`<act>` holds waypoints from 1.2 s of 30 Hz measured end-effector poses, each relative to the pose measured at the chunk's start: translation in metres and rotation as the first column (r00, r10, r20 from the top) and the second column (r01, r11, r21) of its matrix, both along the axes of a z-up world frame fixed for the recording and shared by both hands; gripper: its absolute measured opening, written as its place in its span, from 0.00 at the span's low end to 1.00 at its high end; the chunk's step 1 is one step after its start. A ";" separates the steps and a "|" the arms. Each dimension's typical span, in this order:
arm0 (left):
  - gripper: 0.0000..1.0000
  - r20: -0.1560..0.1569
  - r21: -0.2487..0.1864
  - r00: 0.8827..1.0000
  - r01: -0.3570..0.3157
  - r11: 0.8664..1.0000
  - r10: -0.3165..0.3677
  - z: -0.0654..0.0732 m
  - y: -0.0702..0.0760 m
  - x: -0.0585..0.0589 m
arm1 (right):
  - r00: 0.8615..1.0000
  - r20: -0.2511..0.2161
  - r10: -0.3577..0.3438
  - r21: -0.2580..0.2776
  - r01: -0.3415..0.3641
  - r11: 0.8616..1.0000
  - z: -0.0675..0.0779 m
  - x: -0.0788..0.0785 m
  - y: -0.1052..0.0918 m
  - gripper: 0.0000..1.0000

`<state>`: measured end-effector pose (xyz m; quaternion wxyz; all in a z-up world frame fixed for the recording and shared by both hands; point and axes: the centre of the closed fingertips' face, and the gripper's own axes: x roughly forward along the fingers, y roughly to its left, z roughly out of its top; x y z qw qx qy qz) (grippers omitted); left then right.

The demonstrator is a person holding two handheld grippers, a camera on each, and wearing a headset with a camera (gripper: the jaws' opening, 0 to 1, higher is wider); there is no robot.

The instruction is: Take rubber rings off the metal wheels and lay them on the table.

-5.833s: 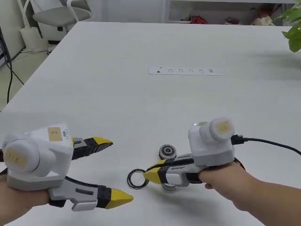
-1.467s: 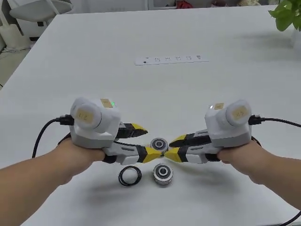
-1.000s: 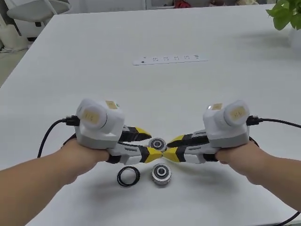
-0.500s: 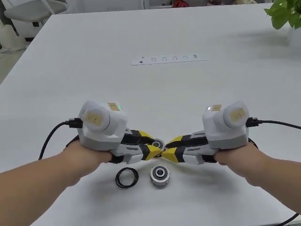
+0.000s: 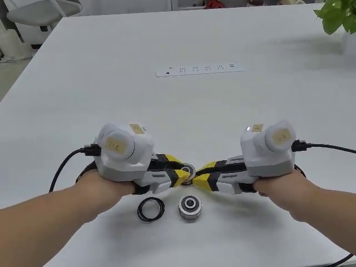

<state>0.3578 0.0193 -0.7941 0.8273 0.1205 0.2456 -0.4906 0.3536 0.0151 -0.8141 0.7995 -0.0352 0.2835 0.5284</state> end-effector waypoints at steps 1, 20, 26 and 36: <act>0.14 -0.001 -0.001 1.000 -0.003 1.000 0.003 0.000 0.000 0.000 | 1.000 -0.015 -0.010 0.001 0.010 1.000 -0.001 0.000 -0.001 0.07; 0.14 0.032 0.041 0.999 0.003 0.999 -0.004 -0.001 0.001 -0.005 | 0.987 -0.126 -0.103 0.074 0.113 0.991 0.001 0.003 -0.002 0.00; 0.13 0.038 0.059 0.999 0.027 0.998 -0.030 -0.002 0.002 -0.008 | 0.986 -0.133 -0.105 0.082 0.116 0.990 0.002 0.001 -0.003 0.00; 0.13 0.044 0.059 0.998 0.043 0.997 -0.045 -0.001 0.003 -0.010 | 0.981 -0.158 -0.116 0.113 0.135 0.984 0.004 0.000 -0.004 0.00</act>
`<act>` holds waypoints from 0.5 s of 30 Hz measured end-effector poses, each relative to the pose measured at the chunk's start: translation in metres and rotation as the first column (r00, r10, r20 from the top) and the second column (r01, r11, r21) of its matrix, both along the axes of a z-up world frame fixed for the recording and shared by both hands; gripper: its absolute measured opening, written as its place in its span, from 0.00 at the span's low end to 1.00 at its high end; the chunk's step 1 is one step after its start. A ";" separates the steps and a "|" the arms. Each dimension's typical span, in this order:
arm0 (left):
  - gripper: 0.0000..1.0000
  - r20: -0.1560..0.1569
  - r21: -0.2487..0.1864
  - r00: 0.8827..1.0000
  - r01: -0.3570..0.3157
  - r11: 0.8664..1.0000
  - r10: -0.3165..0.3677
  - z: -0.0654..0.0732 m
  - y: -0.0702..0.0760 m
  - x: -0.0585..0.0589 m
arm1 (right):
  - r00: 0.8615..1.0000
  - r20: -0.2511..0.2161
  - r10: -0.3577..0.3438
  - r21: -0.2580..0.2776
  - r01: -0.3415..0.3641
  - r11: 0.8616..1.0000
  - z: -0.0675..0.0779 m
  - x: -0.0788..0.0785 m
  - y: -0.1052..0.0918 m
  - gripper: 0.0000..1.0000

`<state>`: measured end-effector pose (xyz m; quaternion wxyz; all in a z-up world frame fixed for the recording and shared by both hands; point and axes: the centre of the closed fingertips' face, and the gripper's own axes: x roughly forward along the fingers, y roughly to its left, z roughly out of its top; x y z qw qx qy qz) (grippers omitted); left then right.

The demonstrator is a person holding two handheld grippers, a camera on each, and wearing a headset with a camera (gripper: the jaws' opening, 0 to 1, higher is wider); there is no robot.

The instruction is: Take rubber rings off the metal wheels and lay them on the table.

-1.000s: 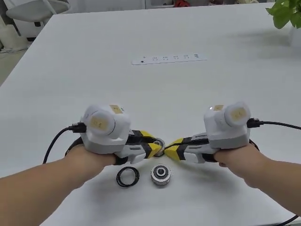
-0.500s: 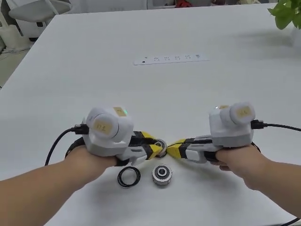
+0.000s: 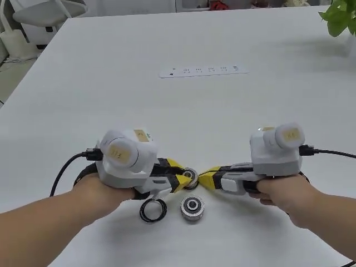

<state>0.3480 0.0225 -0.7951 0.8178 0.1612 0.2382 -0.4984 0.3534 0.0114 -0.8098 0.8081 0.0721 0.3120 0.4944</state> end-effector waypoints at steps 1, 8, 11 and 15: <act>0.13 0.001 0.000 1.000 -0.002 1.000 0.002 0.000 0.000 0.000 | 1.000 -0.004 -0.005 0.006 0.005 1.000 0.001 0.000 0.000 0.00; 0.12 0.004 0.004 1.000 -0.019 1.000 0.019 0.000 -0.002 0.002 | 0.998 -0.027 -0.050 0.068 0.052 0.996 0.012 0.001 0.000 0.00; 0.12 0.004 0.002 1.000 -0.029 1.000 0.029 0.000 -0.003 0.003 | 0.998 -0.032 -0.054 0.081 0.056 0.995 0.016 0.001 0.000 0.00; 0.12 0.005 0.003 0.999 -0.040 0.999 0.040 0.000 -0.005 0.004 | 0.998 -0.031 -0.058 0.079 0.060 0.995 0.015 0.004 -0.002 0.00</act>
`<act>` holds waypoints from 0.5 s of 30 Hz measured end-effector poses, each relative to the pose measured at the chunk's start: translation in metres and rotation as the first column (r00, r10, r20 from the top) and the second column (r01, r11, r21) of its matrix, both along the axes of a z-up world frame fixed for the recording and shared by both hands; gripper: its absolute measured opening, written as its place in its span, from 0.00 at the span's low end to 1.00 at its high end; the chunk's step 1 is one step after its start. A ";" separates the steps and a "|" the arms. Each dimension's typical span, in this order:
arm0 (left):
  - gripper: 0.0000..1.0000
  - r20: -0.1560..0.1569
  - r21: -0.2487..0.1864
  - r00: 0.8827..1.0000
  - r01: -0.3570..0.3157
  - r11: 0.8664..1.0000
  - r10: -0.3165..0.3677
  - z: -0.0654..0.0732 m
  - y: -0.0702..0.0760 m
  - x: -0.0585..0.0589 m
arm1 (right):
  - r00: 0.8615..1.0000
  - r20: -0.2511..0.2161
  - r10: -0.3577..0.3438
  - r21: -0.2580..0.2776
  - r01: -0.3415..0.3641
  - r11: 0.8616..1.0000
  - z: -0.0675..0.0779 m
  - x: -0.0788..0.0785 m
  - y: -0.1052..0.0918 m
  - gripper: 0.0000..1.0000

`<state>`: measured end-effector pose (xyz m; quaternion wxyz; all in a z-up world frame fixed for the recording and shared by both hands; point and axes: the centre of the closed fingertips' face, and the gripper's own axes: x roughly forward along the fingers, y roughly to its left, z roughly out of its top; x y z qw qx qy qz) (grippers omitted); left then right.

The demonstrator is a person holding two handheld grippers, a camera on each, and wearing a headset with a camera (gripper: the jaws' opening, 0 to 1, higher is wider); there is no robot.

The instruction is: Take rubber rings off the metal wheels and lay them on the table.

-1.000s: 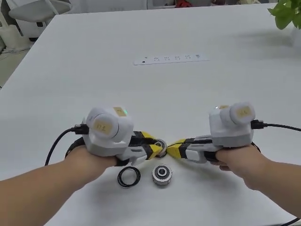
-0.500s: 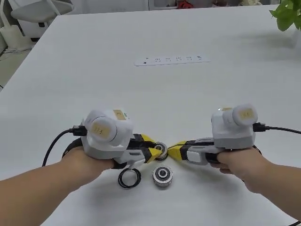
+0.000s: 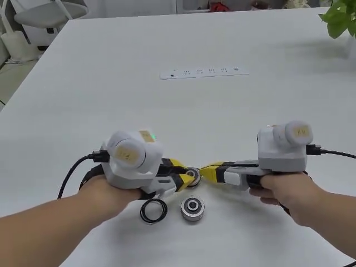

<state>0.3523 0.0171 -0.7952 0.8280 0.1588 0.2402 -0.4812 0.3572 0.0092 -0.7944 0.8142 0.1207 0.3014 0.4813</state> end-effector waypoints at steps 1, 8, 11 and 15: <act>0.12 0.000 0.001 1.000 -0.001 1.000 0.001 0.000 0.000 0.000 | 1.000 0.000 0.001 -0.001 -0.001 1.000 0.000 0.000 0.000 0.00; 0.12 0.000 0.003 1.000 -0.003 1.000 0.003 0.000 0.000 0.001 | 1.000 0.009 0.013 -0.016 -0.012 1.000 0.001 0.001 0.001 0.00; 0.12 0.000 0.003 1.000 -0.005 1.000 0.005 0.000 0.000 0.001 | 1.000 0.018 0.021 -0.019 -0.021 1.000 0.001 0.001 0.002 0.00; 0.12 0.001 0.002 1.000 -0.008 1.000 0.008 0.000 0.000 0.001 | 0.999 0.021 0.036 -0.018 -0.035 0.999 0.003 -0.003 0.006 0.00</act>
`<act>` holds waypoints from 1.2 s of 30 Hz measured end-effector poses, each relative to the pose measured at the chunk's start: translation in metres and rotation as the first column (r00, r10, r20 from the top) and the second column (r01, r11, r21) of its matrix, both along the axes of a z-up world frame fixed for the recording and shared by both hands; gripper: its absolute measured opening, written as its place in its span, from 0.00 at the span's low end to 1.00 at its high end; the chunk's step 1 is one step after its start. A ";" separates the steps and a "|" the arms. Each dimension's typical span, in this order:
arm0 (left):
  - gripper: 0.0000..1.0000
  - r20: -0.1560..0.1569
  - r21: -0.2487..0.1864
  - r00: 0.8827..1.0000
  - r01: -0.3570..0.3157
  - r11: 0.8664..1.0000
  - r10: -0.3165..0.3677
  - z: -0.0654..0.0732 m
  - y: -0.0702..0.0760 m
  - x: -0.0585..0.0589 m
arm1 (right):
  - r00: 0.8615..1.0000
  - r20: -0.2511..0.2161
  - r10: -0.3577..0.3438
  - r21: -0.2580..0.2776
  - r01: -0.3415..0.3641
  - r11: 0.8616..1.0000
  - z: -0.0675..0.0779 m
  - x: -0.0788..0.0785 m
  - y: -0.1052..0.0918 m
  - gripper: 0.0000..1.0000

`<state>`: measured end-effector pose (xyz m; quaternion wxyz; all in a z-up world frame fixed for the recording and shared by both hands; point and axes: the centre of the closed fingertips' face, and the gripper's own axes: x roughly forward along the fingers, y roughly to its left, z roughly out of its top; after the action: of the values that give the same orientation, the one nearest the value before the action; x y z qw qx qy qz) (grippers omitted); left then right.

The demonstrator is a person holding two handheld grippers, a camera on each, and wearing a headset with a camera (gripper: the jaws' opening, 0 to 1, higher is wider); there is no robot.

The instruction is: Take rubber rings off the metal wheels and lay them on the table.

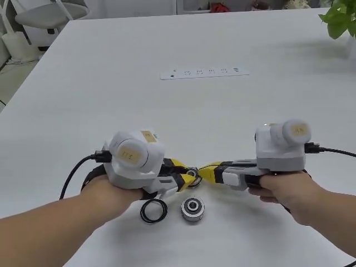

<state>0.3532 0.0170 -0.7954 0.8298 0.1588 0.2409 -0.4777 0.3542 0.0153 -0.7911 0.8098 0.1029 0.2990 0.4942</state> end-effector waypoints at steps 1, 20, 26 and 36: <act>0.12 0.000 0.000 1.000 0.000 1.000 0.000 0.000 0.000 0.000 | 1.000 0.001 0.003 0.000 -0.003 1.000 0.000 -0.001 0.001 0.00; 0.13 -0.015 -0.010 1.000 0.011 1.000 -0.011 0.000 -0.001 0.000 | 1.000 0.011 0.014 -0.005 -0.014 1.000 0.003 -0.001 0.003 0.00; 0.11 0.002 -0.008 0.999 0.035 0.999 -0.035 0.006 0.001 -0.002 | 1.000 0.008 0.012 -0.002 -0.012 1.000 0.004 0.000 0.002 0.00; 0.18 0.021 -0.041 0.999 0.042 0.998 -0.041 0.024 0.010 -0.008 | 1.000 0.018 0.009 0.000 -0.009 1.000 0.011 0.001 0.000 0.00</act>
<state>0.3456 0.0269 -0.7716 0.8252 0.1514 0.2192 -0.4980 0.3548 0.0152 -0.7799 0.8101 0.0969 0.2923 0.4989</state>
